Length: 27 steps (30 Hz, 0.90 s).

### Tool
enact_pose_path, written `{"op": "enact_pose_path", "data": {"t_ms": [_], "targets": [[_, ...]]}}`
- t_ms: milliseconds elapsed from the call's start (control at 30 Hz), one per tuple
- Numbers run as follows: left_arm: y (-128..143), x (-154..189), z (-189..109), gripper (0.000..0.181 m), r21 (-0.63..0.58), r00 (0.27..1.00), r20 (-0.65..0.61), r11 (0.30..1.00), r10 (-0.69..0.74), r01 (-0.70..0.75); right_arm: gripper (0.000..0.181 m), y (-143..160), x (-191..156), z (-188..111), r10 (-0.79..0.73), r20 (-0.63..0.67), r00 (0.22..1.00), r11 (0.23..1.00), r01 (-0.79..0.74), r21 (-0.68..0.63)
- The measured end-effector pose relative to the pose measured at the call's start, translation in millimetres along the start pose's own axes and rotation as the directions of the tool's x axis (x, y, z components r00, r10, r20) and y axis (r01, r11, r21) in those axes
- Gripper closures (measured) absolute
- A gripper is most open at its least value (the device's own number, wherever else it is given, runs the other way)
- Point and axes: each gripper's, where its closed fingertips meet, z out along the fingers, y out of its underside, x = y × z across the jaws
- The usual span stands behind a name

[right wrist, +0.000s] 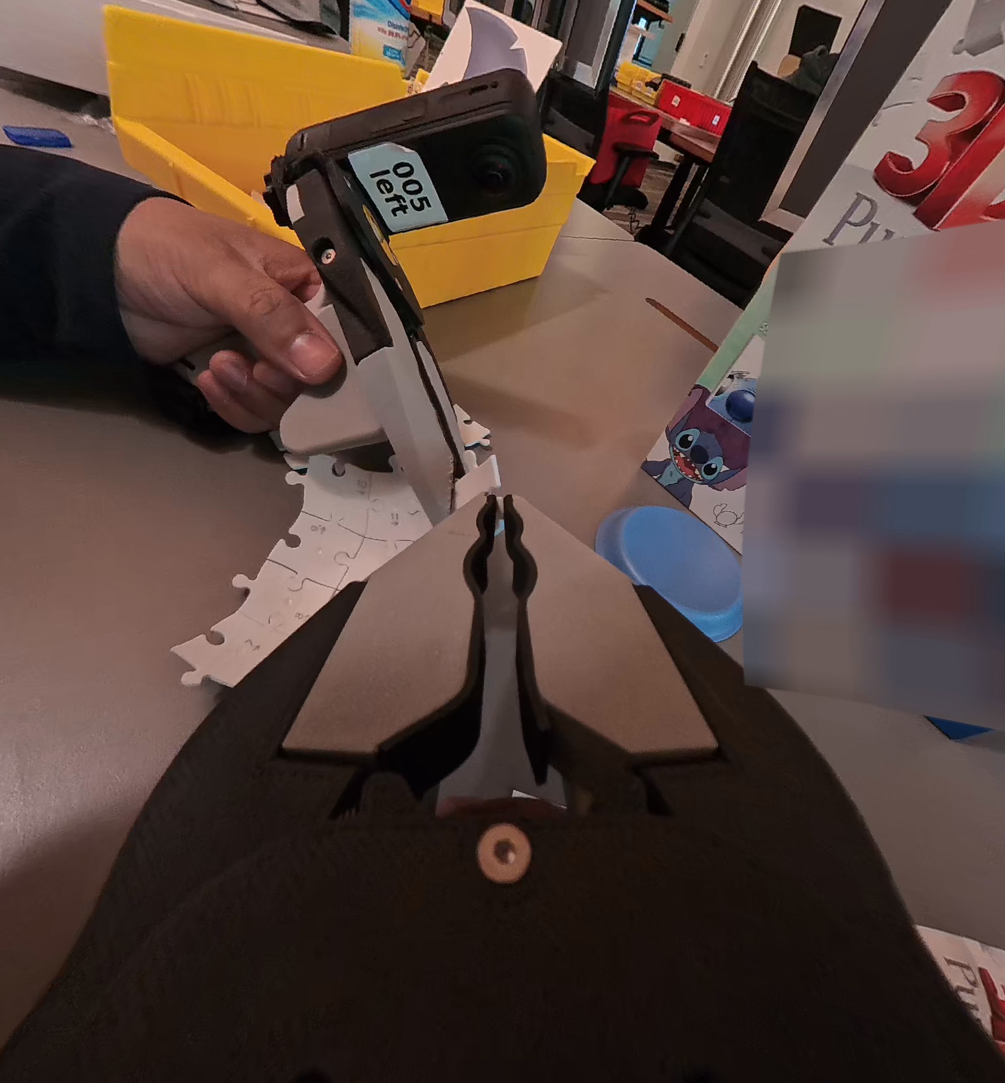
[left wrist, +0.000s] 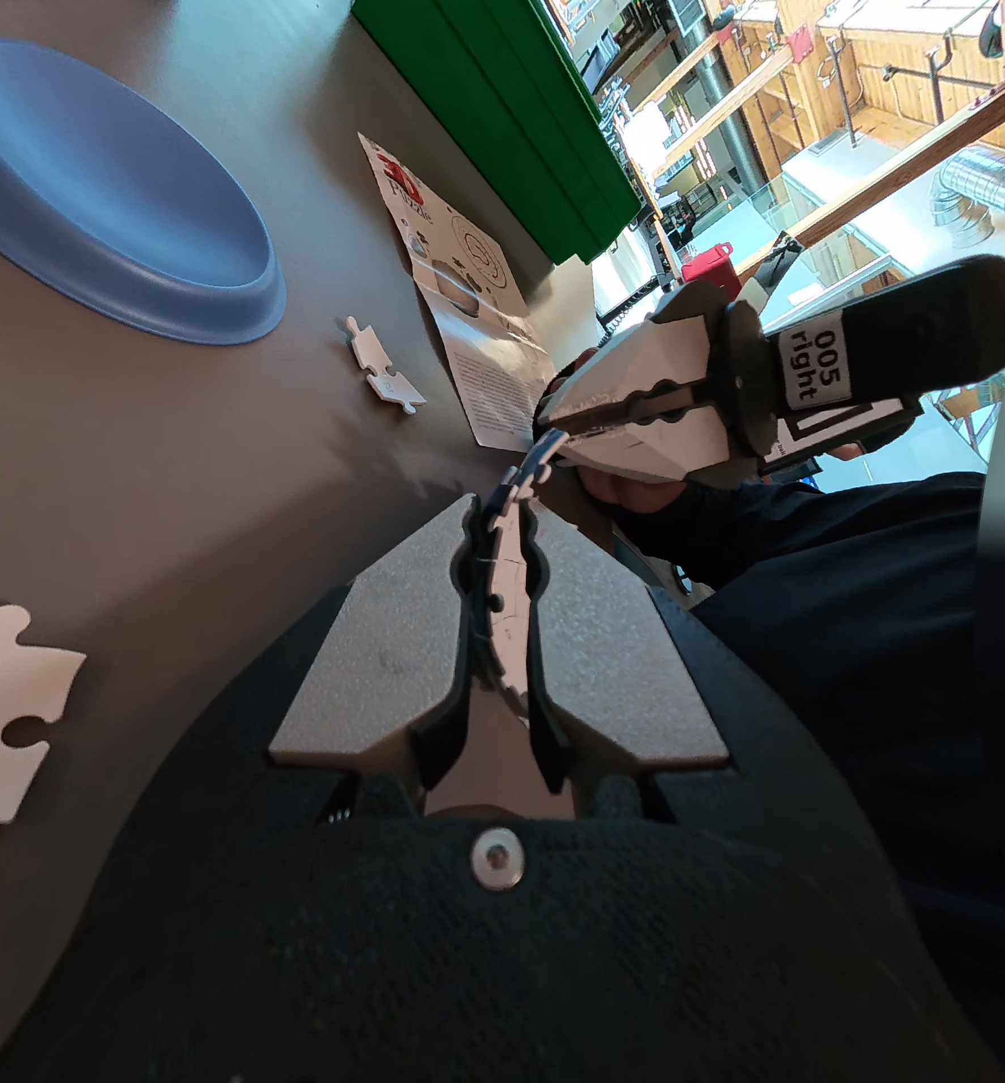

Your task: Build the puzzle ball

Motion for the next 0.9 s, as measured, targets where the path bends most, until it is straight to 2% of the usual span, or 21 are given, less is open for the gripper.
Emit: {"op": "enact_pose_path", "data": {"t_ms": [400,900], "targets": [[-1.6,1.9,1.3,0.173,0.010,1.000,-0.008,1.000,0.006,-0.006,0.181,-2.8,9.7,0.5,0.074,-0.007,0.997,0.997,-0.073,0.033],[-3.2,2.1,1.1,0.175,0.019,1.000,-0.011,1.000,0.002,-0.002,0.181,-7.5,7.9,-1.9,0.083,0.018,0.996,0.994,-0.084,0.067]]}}
